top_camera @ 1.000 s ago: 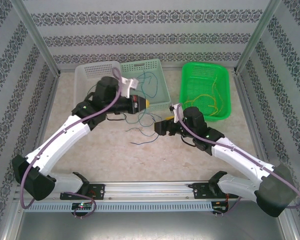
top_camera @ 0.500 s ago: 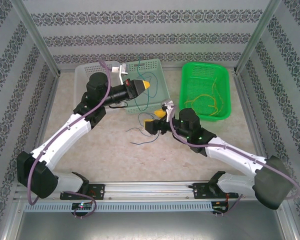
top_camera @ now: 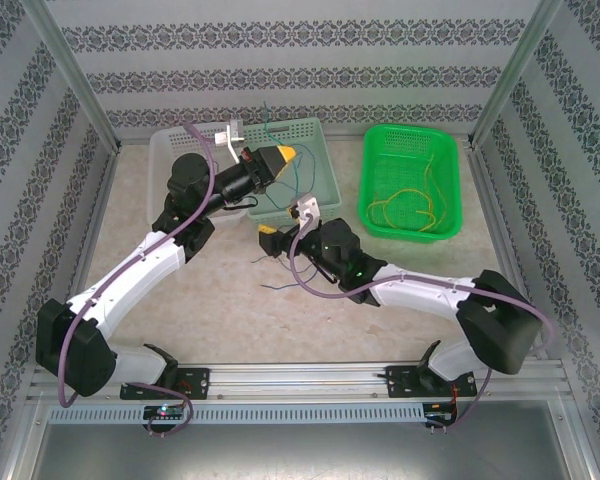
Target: Untangle the cables
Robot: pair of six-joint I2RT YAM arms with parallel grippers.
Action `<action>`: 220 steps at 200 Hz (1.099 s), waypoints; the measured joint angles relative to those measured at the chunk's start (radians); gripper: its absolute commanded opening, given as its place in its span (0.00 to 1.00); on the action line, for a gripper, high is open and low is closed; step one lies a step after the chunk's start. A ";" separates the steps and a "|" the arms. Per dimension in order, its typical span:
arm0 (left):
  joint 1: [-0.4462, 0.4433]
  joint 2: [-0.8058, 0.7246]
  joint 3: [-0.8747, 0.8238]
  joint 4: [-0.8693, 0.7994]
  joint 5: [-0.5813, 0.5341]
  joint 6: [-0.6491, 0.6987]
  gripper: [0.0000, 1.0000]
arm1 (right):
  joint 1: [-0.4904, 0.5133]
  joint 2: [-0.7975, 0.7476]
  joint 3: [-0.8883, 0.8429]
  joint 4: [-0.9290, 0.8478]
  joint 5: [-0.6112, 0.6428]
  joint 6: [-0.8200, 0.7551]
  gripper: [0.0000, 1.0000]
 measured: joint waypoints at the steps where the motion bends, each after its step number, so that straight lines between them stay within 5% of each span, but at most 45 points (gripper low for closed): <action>1: 0.000 0.000 0.000 0.002 0.000 -0.002 0.00 | 0.000 0.003 0.002 0.005 0.005 0.000 0.87; 88: 0.000 0.000 -0.046 0.108 -0.063 -0.104 0.00 | 0.000 0.084 0.026 0.190 0.225 -0.006 0.85; 165: 0.003 0.000 -0.088 0.142 -0.101 -0.172 0.00 | -0.023 -0.012 -0.071 0.232 0.243 -0.003 0.82; 186: 0.003 0.010 -0.091 0.193 -0.107 -0.213 0.00 | -0.048 -0.008 -0.071 0.234 0.195 0.008 0.73; 220: 0.004 0.019 -0.095 0.206 -0.108 -0.237 0.00 | -0.070 0.046 -0.034 0.221 0.107 0.055 0.44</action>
